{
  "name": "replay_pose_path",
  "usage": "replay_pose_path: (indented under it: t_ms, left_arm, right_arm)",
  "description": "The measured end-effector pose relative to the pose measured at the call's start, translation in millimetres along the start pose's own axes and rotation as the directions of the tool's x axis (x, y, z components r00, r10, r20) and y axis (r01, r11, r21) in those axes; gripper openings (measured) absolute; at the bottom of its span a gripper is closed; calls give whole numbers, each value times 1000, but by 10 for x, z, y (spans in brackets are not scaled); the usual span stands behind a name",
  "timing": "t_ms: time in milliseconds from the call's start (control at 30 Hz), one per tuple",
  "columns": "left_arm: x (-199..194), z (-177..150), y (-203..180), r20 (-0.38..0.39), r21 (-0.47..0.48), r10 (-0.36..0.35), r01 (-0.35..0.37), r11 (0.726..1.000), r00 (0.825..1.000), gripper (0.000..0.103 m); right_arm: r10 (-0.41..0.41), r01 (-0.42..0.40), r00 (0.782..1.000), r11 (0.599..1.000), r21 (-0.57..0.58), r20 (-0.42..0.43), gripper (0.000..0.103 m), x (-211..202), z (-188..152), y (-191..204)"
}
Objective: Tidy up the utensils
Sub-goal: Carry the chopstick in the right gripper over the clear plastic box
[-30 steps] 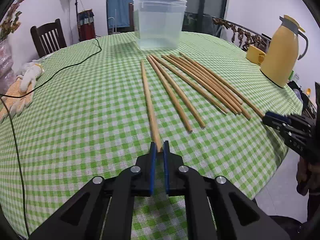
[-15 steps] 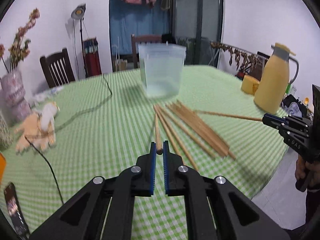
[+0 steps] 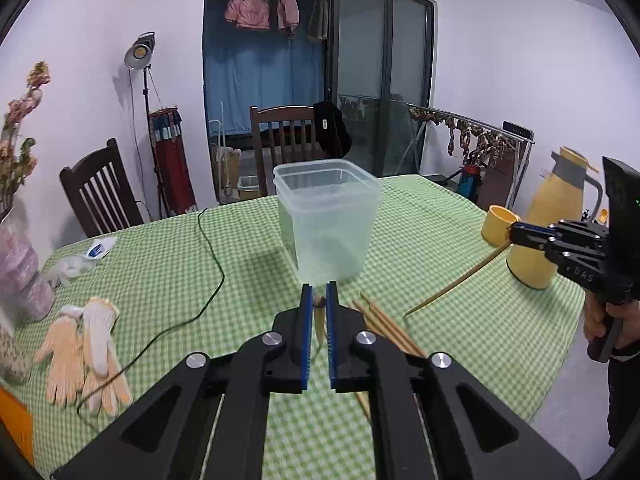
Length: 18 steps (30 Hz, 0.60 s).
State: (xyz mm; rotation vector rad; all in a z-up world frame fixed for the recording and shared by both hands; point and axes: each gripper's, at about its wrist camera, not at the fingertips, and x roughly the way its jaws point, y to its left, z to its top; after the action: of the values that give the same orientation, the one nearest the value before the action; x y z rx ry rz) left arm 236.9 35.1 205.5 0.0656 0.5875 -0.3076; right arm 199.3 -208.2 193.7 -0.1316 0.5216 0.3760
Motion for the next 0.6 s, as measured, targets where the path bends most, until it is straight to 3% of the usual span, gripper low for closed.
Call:
replay_pose_path:
  t_ms: [333, 600]
  left_arm:
    - [458, 598, 102, -83, 27, -40, 42, 999, 996, 4]
    - [498, 1060, 159, -61, 45, -60, 63, 997, 996, 4]
  right_arm:
    - [88, -91, 986, 996, -13, -145, 7, 425, 494, -187]
    - [111, -117, 983, 992, -37, -148, 7, 534, 816, -239]
